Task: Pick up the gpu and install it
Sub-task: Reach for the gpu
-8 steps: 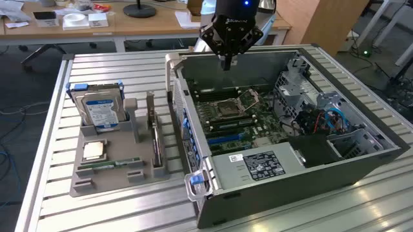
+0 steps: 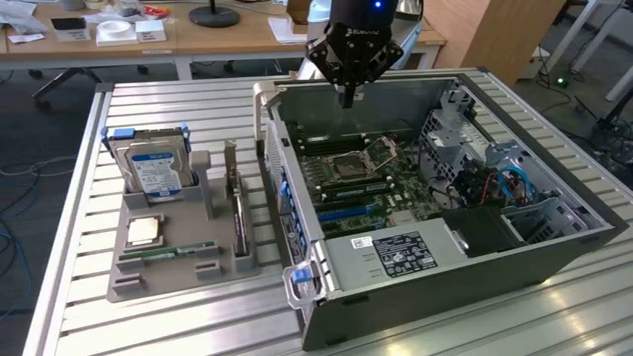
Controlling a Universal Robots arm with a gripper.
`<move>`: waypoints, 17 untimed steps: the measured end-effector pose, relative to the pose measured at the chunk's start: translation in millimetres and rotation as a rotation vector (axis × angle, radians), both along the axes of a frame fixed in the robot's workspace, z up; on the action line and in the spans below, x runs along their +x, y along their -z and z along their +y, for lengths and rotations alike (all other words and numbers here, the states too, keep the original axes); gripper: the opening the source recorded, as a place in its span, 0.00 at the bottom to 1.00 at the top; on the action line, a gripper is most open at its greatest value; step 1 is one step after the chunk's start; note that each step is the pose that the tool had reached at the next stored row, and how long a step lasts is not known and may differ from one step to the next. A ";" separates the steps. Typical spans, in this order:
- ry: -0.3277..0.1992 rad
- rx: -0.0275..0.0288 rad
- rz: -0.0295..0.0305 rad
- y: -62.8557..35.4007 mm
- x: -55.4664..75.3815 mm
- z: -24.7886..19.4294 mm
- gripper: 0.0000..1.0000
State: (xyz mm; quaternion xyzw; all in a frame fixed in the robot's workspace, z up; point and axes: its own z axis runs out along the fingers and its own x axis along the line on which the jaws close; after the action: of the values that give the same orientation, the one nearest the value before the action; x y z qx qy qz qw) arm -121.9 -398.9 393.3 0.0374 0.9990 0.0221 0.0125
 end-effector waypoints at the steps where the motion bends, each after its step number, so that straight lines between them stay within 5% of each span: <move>1: 0.000 0.0000 0.0000 0.0 0.0 0.0 0.11; 17: 0.000 0.0000 0.0000 0.5 -18.8 0.0 0.11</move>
State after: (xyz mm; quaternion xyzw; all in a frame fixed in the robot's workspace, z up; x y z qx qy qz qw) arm -140.6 -398.8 392.8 0.0374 0.9990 0.0221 0.0125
